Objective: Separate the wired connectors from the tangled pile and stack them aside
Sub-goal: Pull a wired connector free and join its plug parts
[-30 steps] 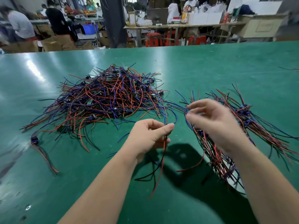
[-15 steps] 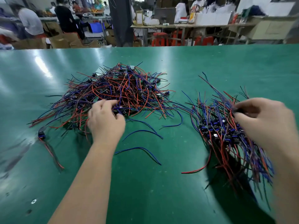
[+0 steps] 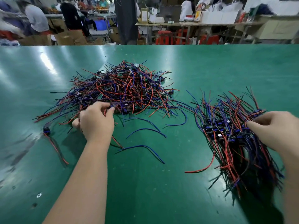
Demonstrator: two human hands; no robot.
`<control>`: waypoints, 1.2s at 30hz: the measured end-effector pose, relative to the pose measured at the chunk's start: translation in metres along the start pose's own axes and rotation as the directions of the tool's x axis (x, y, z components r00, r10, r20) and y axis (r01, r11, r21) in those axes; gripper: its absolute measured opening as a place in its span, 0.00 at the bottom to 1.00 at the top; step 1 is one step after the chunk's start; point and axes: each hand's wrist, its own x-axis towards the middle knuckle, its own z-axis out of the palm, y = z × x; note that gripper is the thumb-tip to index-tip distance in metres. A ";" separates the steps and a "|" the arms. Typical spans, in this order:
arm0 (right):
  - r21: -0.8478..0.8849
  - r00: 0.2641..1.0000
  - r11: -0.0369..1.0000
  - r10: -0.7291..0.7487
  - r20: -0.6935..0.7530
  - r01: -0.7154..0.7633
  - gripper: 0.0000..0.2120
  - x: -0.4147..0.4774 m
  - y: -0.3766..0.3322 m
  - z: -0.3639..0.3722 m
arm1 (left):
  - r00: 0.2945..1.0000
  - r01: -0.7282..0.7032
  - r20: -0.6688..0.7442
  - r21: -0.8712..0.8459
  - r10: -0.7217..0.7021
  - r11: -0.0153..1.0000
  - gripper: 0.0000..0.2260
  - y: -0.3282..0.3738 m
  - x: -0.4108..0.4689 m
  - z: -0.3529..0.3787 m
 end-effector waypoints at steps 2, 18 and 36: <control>0.093 0.992 0.992 -0.079 -0.100 0.089 0.05 -0.008 -0.015 -0.001 | 0.987 -0.102 -0.131 -0.110 0.088 0.989 0.07 0.012 -0.004 -0.005; 0.924 0.789 0.260 -0.485 0.377 -0.282 0.14 -0.061 -0.083 0.025 | 0.812 0.397 0.451 -0.892 0.370 0.216 0.05 0.103 -0.088 -0.021; 0.913 0.831 0.206 -0.380 0.407 -0.353 0.02 -0.052 -0.078 0.025 | 0.349 0.625 0.808 -0.578 0.474 0.525 0.13 0.103 -0.098 -0.025</control>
